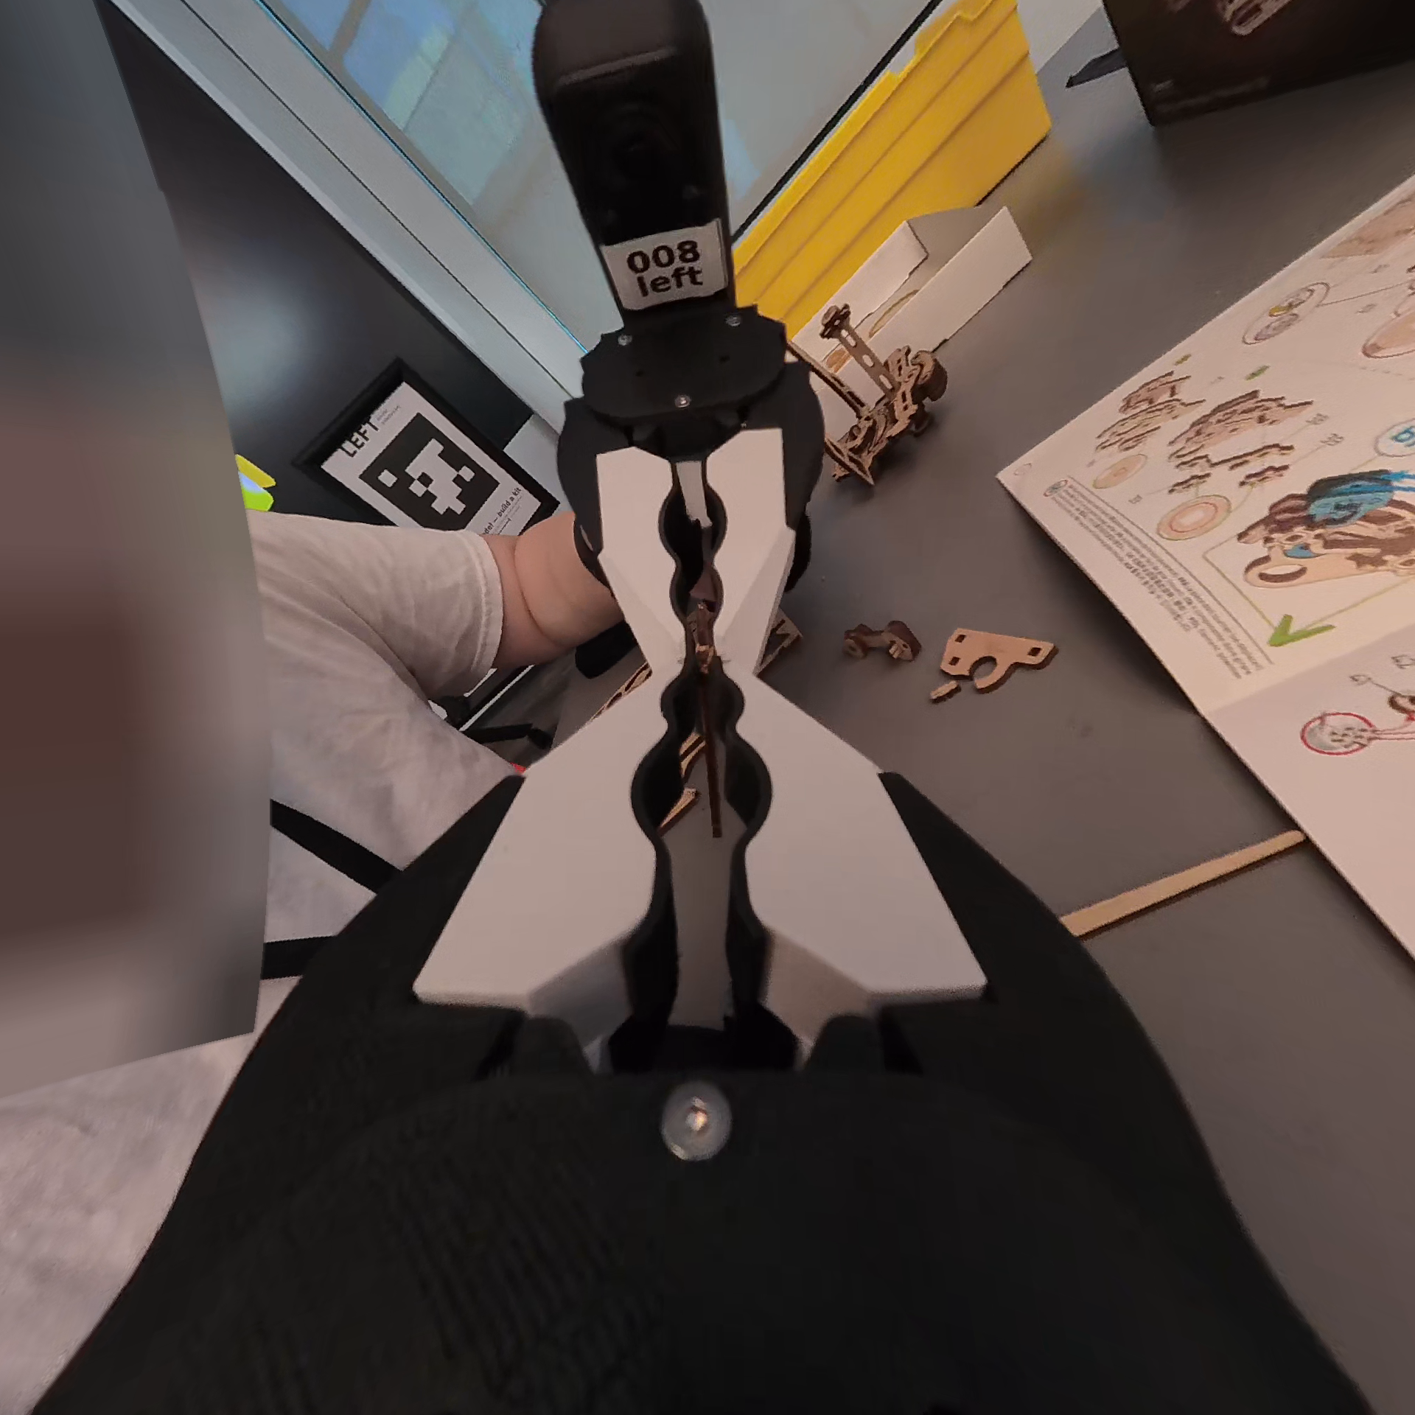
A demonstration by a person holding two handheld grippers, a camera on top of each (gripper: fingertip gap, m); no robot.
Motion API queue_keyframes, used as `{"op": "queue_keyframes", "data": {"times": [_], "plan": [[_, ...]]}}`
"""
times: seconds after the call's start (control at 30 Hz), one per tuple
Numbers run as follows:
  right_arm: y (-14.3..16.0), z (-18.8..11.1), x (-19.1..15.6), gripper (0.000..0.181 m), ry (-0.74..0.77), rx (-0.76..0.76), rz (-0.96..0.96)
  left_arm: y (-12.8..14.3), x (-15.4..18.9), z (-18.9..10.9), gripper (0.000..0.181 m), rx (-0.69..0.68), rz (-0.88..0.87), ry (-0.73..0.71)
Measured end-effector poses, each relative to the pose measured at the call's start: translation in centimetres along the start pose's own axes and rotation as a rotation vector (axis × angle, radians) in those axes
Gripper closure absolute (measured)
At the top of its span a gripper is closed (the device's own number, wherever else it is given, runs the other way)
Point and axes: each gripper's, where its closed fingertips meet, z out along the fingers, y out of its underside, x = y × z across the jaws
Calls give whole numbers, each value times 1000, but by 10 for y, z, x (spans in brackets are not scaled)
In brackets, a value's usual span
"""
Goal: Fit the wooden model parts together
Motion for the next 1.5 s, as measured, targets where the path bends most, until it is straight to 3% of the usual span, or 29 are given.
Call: {"op": "queue_keyframes", "data": {"times": [0.43, 0.63, 1.03, 1.5], "plan": [[16, 1, 8, 181, 81, -138, -80, 9, -6, 4, 181, -48, -6, -43], [22, 2, 8, 181, 47, -164, -42, 14, -5, 6, 181, -85, 4, -55], [46, 4, 10, 181, 63, -332, -106, 37, -5, 16, 181, -223, 40, -75], [63, 1, -7, 181, -124, -432, -168, 46, 14, 25, 179, -237, 270, 8]]}}
